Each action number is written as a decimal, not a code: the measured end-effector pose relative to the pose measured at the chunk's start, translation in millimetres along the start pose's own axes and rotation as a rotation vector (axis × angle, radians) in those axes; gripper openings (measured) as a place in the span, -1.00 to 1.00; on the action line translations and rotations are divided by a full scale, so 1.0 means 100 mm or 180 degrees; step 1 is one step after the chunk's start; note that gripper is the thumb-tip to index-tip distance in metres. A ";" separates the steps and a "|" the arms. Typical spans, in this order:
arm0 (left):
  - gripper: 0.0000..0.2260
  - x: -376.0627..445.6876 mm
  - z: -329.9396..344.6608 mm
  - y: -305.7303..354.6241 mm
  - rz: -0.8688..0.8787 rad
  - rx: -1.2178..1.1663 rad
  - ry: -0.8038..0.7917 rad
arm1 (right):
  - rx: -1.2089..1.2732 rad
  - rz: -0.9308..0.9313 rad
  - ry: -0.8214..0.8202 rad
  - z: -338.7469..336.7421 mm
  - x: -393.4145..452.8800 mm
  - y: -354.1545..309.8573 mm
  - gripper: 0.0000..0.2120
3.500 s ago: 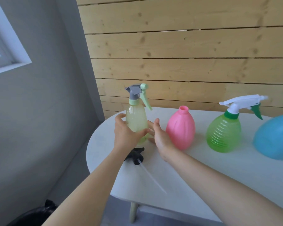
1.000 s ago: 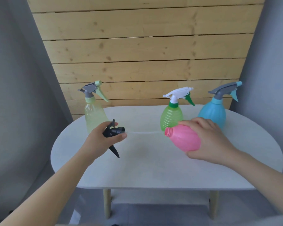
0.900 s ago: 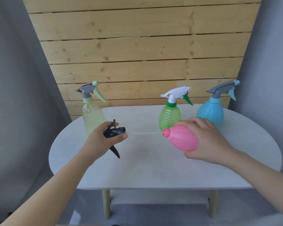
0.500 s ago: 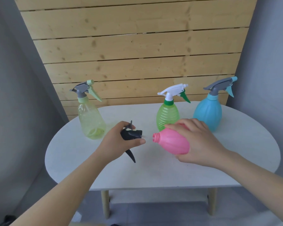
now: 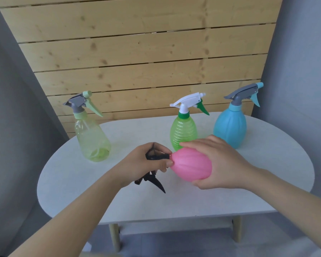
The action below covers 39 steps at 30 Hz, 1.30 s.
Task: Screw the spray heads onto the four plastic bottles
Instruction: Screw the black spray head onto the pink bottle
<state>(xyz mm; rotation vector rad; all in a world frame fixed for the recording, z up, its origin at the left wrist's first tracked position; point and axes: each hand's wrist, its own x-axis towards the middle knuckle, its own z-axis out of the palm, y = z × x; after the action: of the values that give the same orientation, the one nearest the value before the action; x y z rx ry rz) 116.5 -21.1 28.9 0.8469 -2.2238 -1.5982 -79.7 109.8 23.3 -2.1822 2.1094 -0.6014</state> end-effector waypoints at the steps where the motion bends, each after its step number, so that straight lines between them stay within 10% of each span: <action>1: -0.74 0.00 -0.01 0.00 0.0032 -0.0010 0.0003 | 0.0155 0.0083 -0.0055 -0.02 0.01 0.00 -0.16; 18: -0.85 0.02 -0.22 -0.06 -0.0115 -0.0988 0.0026 | 0.4047 0.1104 -0.0794 -0.23 0.11 0.34 -0.43; 25: -0.63 -0.06 -0.23 -0.03 0.0234 -0.0292 0.0056 | 0.3724 0.1805 -0.1696 -0.15 0.08 0.33 -0.01; 33: -0.73 -0.01 -0.31 -0.14 -0.0194 -0.0848 0.0056 | 0.4401 0.1316 -0.0711 -0.13 0.11 0.25 -0.52; 39: -0.60 -0.04 -0.30 -0.13 -0.0163 -0.0644 0.0058 | 0.3354 0.1263 -0.0953 -0.15 0.09 0.30 -0.36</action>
<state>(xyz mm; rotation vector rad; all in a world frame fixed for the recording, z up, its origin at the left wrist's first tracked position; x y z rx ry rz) 139.2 -44.3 27.8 0.8631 -2.0005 -1.7946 -112.7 102.3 30.7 -1.1512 1.4517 -0.9592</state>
